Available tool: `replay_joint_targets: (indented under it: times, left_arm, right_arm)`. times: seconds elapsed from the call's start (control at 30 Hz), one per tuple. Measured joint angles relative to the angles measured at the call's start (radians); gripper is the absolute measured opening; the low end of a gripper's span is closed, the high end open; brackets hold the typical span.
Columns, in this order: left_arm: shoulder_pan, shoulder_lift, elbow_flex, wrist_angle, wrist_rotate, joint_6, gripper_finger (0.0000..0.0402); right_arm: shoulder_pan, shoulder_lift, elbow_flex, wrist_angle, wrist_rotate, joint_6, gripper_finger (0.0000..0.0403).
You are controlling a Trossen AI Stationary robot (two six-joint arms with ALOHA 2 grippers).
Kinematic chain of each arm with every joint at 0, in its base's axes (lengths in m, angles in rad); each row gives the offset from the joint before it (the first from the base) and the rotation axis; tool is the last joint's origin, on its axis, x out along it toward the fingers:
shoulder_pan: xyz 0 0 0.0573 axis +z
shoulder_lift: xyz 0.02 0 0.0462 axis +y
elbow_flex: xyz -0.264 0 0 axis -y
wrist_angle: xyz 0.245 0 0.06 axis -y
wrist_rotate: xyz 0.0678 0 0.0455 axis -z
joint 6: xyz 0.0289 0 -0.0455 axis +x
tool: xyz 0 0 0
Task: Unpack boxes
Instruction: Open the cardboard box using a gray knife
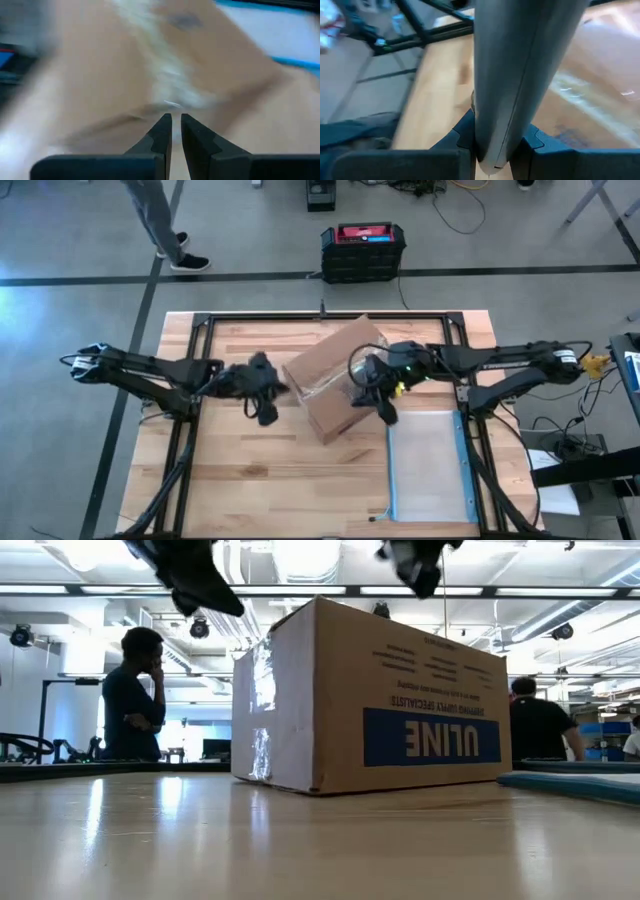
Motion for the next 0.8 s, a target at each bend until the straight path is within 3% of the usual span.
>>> replay_joint_targets:
  times: [0.1,0.23,0.33,0.47,0.6,0.8]
  left_arm:
    - [0.068,-0.004,0.017,-0.021,-0.122,0.060,0.0025]
    - [0.230,0.007,0.017,-0.021,-0.122,0.149,0.0025]
    - [0.373,0.048,0.014,-0.030,-0.056,0.199,0.0025]
    - [0.493,0.121,0.013,-0.004,0.142,0.268,0.0025]
    - [0.491,0.187,0.012,0.000,0.267,0.307,0.0025]
    - [0.401,0.209,0.007,-0.038,0.291,0.304,0.0025]
  right_arm:
    - [0.048,-0.035,0.000,-0.096,0.039,0.091,0.0050]
    - [0.111,-0.058,0.000,-0.315,0.182,0.235,0.0050]
    - [0.143,-0.060,0.000,-0.485,0.303,0.351,0.0050]
    - [0.153,-0.046,-0.001,-0.641,0.459,0.419,0.0050]
    - [0.121,-0.016,-0.003,-0.667,0.578,0.407,0.0050]
    - [0.027,0.035,-0.004,-0.556,0.662,0.238,0.0050]
